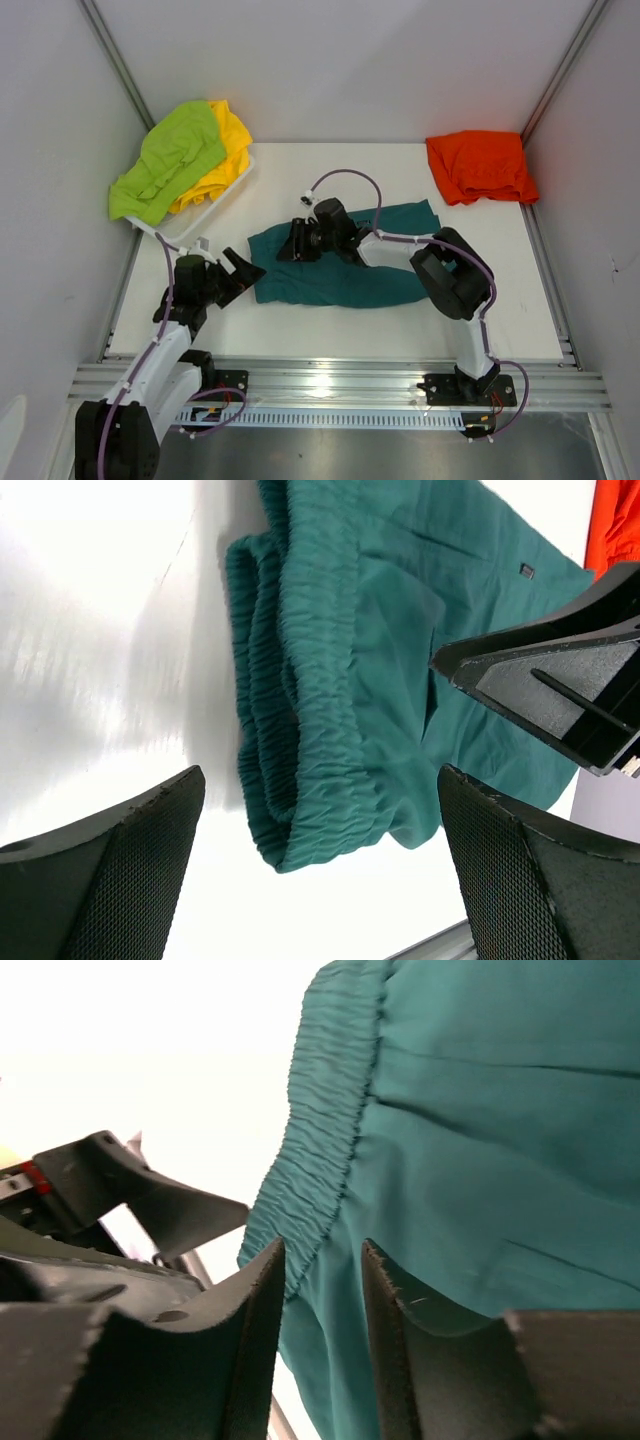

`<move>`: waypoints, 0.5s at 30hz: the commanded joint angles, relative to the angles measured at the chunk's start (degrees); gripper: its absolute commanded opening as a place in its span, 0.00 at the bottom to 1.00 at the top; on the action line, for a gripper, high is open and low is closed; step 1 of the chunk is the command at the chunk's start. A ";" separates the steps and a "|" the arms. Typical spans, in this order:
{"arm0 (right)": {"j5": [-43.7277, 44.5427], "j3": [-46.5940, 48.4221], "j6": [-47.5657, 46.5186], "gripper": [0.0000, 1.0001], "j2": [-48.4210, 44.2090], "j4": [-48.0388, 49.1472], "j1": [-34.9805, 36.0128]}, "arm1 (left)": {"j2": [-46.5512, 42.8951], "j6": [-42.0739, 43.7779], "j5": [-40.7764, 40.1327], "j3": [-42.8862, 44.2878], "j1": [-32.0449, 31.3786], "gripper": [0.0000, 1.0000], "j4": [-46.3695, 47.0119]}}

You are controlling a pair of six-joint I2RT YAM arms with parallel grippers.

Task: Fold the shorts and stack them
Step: Fold the shorts

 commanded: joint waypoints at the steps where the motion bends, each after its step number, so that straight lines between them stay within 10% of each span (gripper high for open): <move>1: -4.96 1.90 3.65 0.38 3.23 5.39 0.87 | -0.89 0.26 3.00 -1.54 1.11 0.99 0.47; 15: -6.29 -2.14 5.33 0.01 8.86 6.72 0.25 | 4.20 -0.36 4.50 -6.63 1.37 0.99 10.57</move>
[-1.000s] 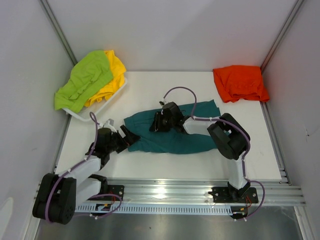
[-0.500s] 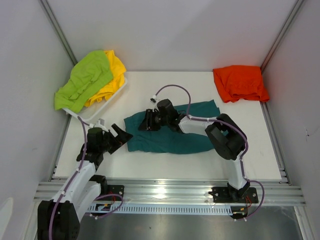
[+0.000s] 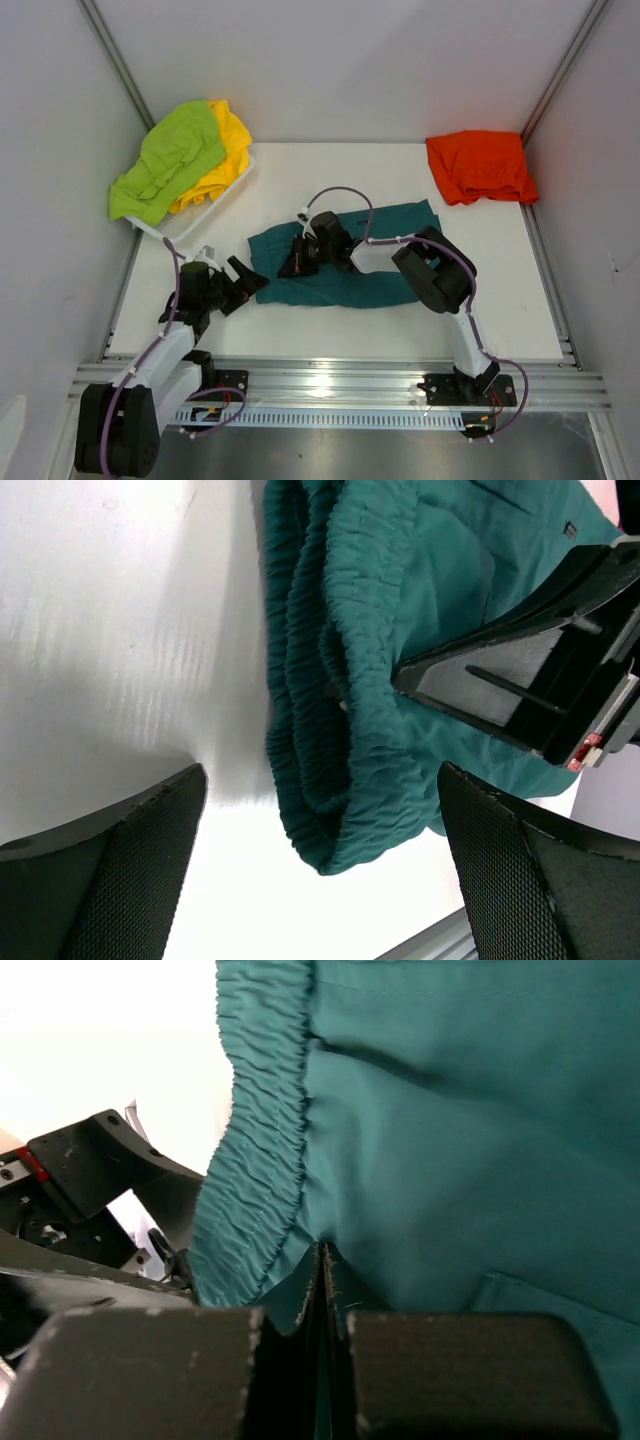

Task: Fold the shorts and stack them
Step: Fold the shorts

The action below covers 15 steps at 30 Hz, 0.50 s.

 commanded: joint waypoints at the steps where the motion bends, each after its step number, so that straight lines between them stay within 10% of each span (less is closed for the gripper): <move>1: 0.75 -2.06 0.15 0.01 1.65 1.72 -1.32 | 1.34 -0.36 0.72 -1.77 0.54 0.99 5.75; 15: 0.49 -5.84 2.17 0.00 7.28 6.91 -1.68 | 13.55 -4.49 -2.45 -5.20 -5.07 0.99 19.01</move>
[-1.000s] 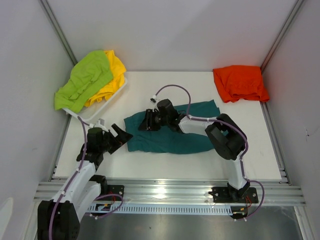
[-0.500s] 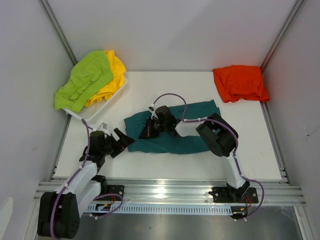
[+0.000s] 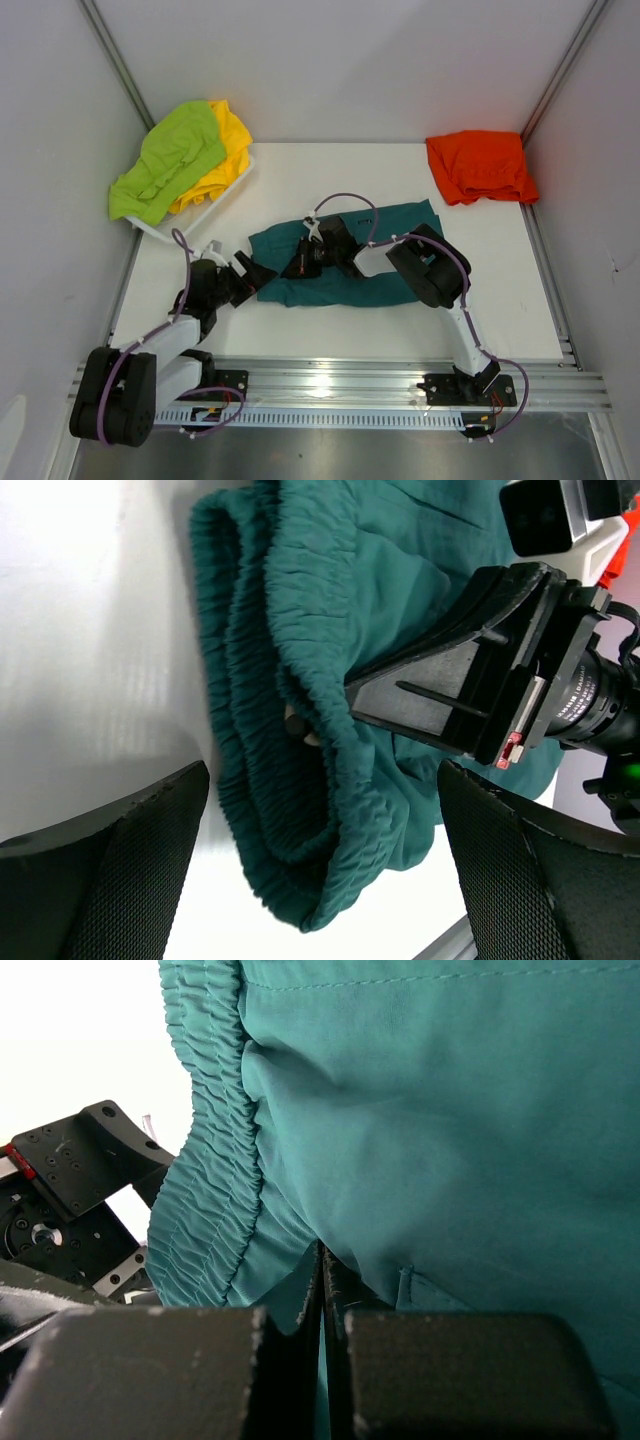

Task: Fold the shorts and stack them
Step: Fold the shorts

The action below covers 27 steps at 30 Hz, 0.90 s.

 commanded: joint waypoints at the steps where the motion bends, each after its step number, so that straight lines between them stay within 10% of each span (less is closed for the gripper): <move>1: 3.20 -1.75 -1.57 0.00 3.52 -3.74 0.09 | 4.40 -1.67 -2.30 -2.55 -1.74 0.99 0.97; 13: 4.34 -2.19 -3.33 0.00 3.25 -5.50 0.27 | 10.74 -3.60 -3.70 -5.01 -1.91 0.93 10.46; 27: 6.01 -2.10 -3.41 0.00 2.46 -4.97 4.05 | 15.38 -4.48 -3.88 -3.70 -1.91 0.47 20.47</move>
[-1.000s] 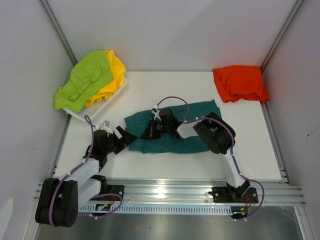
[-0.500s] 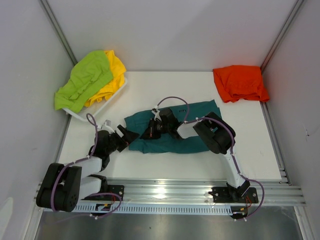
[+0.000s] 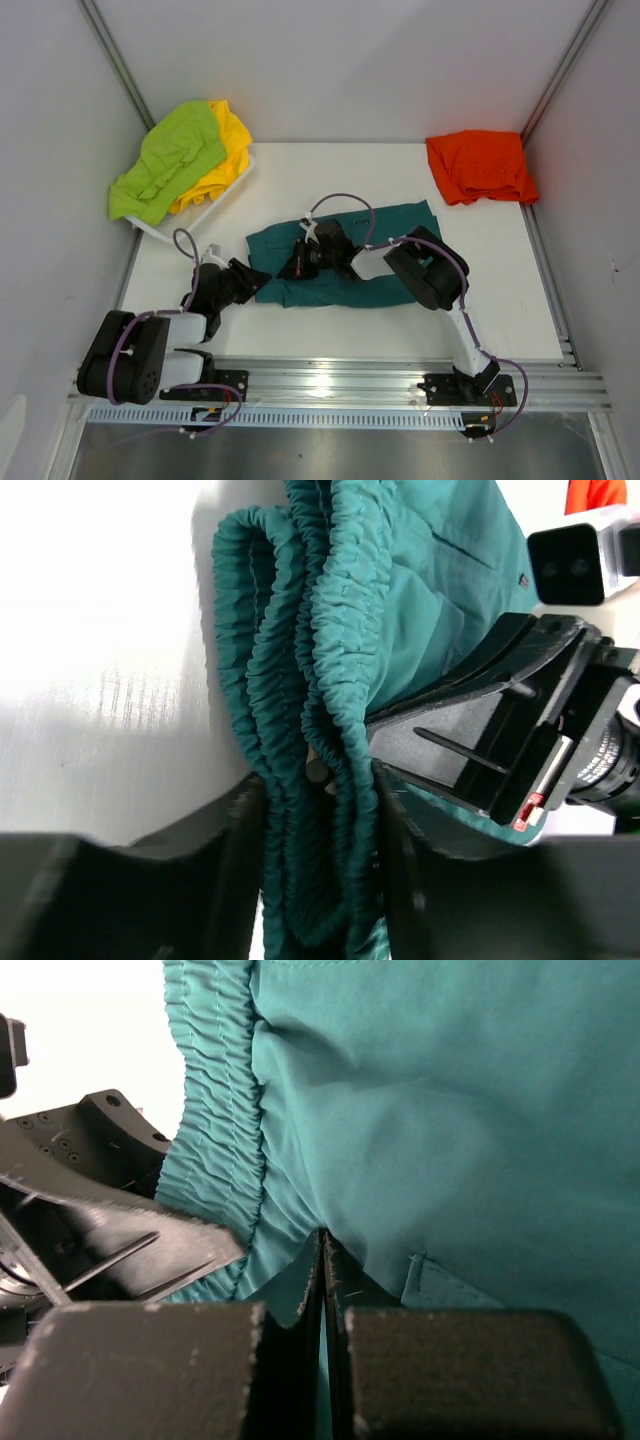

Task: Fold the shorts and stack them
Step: Fold the shorts

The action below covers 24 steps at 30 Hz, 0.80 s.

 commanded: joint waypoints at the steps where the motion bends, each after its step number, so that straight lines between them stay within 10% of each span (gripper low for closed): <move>1: 3.17 -1.84 -2.65 0.00 2.40 -6.67 2.56 | 3.11 0.89 -0.17 0.30 -0.49 0.43 1.31; 7: 3.96 -2.63 -3.26 0.00 1.08 -7.20 2.83 | 4.17 1.07 0.01 2.06 -0.49 0.00 2.03; 24: 17.23 -6.93 -14.60 0.19 -25.90 -27.59 -3.59 | -12.62 13.02 -7.28 20.07 -0.41 0.00 -43.84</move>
